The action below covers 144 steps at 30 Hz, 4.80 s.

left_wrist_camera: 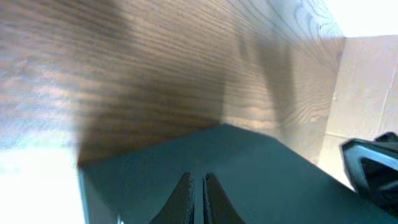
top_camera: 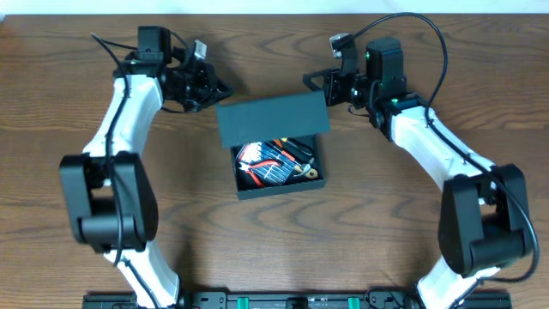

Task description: Pack container

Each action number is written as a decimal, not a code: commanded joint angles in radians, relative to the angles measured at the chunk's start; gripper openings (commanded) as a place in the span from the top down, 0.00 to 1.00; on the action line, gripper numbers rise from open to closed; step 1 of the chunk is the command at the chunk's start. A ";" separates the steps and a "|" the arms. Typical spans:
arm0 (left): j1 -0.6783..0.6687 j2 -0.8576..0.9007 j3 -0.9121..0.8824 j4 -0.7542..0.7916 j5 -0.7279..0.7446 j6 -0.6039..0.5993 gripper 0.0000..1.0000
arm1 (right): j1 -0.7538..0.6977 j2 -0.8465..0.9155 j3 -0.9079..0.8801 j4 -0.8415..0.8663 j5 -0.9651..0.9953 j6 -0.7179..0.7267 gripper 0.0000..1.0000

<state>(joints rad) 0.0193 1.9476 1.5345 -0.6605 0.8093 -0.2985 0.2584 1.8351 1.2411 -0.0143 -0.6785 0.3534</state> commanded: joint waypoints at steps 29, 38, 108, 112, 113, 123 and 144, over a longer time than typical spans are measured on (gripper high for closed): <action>0.008 -0.253 0.021 -0.307 -0.216 0.151 0.01 | 0.014 -0.422 0.015 -0.639 0.278 -0.324 0.01; 0.008 -0.538 0.021 -0.532 -0.334 0.332 0.01 | 0.013 -0.680 0.014 -0.935 0.283 -0.554 0.01; 0.008 -1.699 -0.766 -0.176 -0.605 0.329 0.02 | -0.003 -1.570 -0.134 -1.330 0.315 -0.568 0.01; 0.008 -1.767 -0.922 -0.094 -0.608 0.419 0.02 | -0.003 -1.570 -0.134 -1.330 0.315 -0.568 0.01; 0.008 -1.781 -0.954 -0.086 -0.618 0.423 0.01 | -0.003 -1.570 -0.134 -1.330 0.315 -0.568 0.01; 0.008 -1.929 -1.228 -0.032 -0.672 0.402 0.01 | -0.003 -1.570 -0.134 -1.330 0.315 -0.568 0.01; 0.008 -1.944 -1.361 -0.019 -0.724 0.259 0.01 | -0.003 -1.570 -0.134 -1.330 0.315 -0.568 0.01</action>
<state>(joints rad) 0.0235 0.0109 0.1806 -0.6777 0.0975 -0.0269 0.2619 0.2699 1.1091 -1.3430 -0.3656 -0.2119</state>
